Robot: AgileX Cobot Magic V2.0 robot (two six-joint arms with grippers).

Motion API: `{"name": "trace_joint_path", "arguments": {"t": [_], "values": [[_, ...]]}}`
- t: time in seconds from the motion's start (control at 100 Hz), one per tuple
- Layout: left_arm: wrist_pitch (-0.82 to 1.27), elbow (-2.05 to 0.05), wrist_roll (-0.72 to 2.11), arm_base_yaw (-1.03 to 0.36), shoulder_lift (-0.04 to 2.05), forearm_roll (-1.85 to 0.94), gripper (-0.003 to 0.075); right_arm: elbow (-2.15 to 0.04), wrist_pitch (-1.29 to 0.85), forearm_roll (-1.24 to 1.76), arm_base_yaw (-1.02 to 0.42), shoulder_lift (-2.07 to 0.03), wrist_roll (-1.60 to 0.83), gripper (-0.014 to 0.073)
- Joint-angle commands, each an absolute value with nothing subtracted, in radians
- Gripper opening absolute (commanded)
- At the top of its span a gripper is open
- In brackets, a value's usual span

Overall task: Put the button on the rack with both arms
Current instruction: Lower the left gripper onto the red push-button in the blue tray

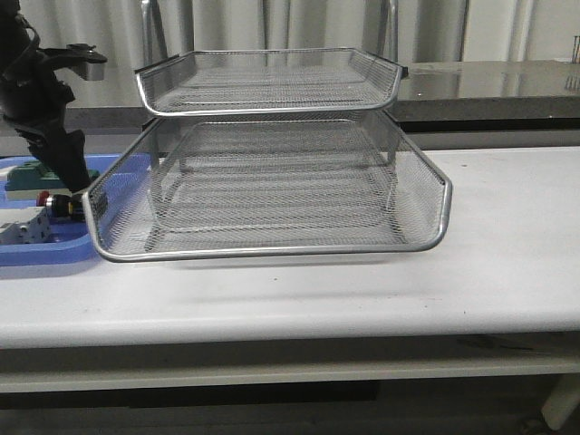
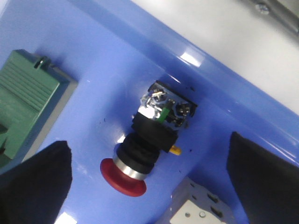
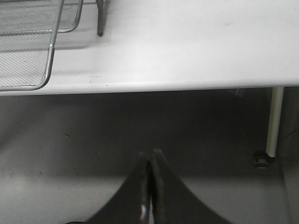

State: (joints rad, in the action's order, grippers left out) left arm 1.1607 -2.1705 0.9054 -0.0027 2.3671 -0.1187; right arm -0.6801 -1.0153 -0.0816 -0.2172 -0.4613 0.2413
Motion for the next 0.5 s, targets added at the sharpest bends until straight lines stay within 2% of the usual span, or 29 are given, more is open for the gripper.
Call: {"name": "trace_joint_path", "arguments": {"t": [0.0, 0.49], "values": [[1.13, -2.211, 0.907, -0.002, 2.312, -0.143, 0.0644, -0.706, -0.961, -0.099, -0.216, -0.464, 0.238, -0.0068], [1.099, -2.219, 0.961, -0.002, 2.335, -0.158, 0.0644, -0.706, -0.961, -0.099, -0.216, -0.464, 0.238, -0.0068]]}}
